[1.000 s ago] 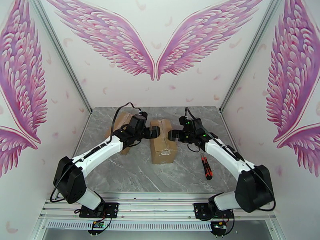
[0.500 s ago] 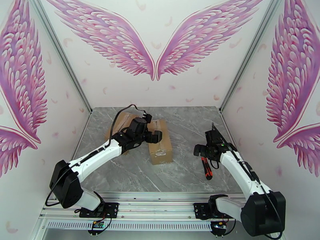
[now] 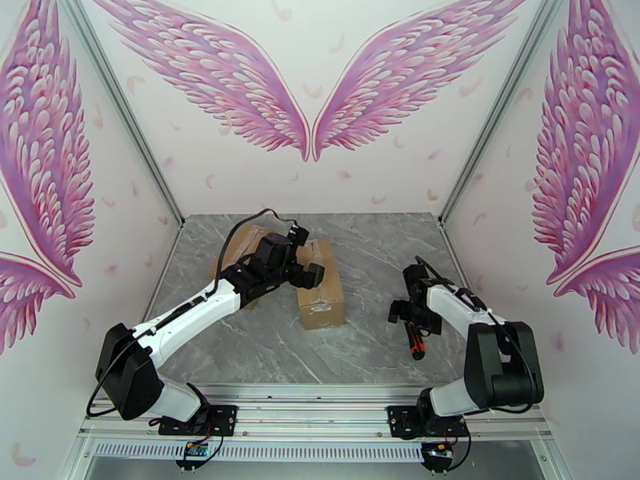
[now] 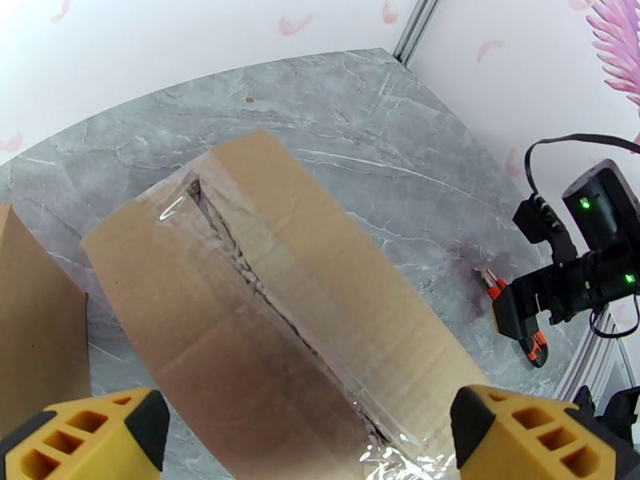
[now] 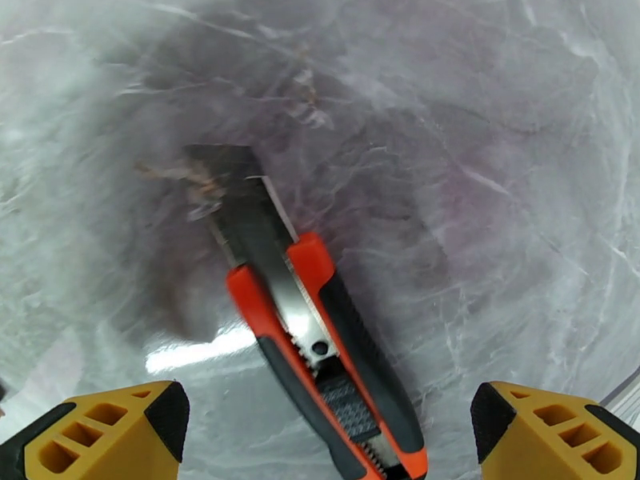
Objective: Unpack the express box
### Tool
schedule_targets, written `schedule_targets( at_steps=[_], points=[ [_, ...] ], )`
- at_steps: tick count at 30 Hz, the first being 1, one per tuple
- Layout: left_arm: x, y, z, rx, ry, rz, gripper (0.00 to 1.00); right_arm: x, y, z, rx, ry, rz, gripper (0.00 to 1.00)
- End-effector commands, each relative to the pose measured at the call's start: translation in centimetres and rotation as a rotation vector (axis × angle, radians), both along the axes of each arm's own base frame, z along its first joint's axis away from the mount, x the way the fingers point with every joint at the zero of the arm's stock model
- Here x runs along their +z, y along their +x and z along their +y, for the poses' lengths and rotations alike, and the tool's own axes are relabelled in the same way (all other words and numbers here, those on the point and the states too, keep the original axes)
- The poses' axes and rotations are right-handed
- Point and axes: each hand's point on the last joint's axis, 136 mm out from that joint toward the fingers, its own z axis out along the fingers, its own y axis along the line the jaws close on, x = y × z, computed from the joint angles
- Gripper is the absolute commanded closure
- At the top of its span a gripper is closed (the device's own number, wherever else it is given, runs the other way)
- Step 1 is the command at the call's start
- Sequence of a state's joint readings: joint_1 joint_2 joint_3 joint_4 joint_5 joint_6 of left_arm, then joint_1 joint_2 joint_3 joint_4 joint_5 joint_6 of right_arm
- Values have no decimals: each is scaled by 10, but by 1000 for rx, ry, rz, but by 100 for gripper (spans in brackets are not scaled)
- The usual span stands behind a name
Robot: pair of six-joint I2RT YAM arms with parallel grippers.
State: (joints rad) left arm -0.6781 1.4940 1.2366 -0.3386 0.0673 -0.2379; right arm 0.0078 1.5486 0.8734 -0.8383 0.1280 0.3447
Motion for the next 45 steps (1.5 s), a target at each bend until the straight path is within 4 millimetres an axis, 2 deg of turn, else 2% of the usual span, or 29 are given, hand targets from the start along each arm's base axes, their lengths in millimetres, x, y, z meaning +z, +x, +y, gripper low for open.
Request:
schedule_targets(
  at_steps=[1, 8, 16, 20, 23, 28, 34, 45],
  points=[
    [18, 0, 1, -28, -10, -49, 1, -2, 16, -1, 32, 7, -9, 1],
    [15, 3, 3, -20, -11, -48, 1, -8, 22, 16, 80, 111, -11, 16],
    [11, 6, 1, -16, -14, -33, 1, -5, 36, 34, 62, 206, -31, 35],
    [12, 6, 2, -12, -21, -29, 1, -4, 41, 39, 43, 201, -19, 39],
    [14, 4, 1, -17, -26, -27, 1, -3, 40, 39, 87, 175, -6, 31],
    [15, 2, 1, -24, -29, -30, 1, -2, 23, 32, 145, 130, 42, 20],
    [20, -1, 0, -38, -38, -37, 1, -3, 19, 28, 109, 111, 71, 17],
    [36, -3, -7, -100, -54, -91, 1, -4, -5, 14, -11, 38, 92, 10]
  ],
)
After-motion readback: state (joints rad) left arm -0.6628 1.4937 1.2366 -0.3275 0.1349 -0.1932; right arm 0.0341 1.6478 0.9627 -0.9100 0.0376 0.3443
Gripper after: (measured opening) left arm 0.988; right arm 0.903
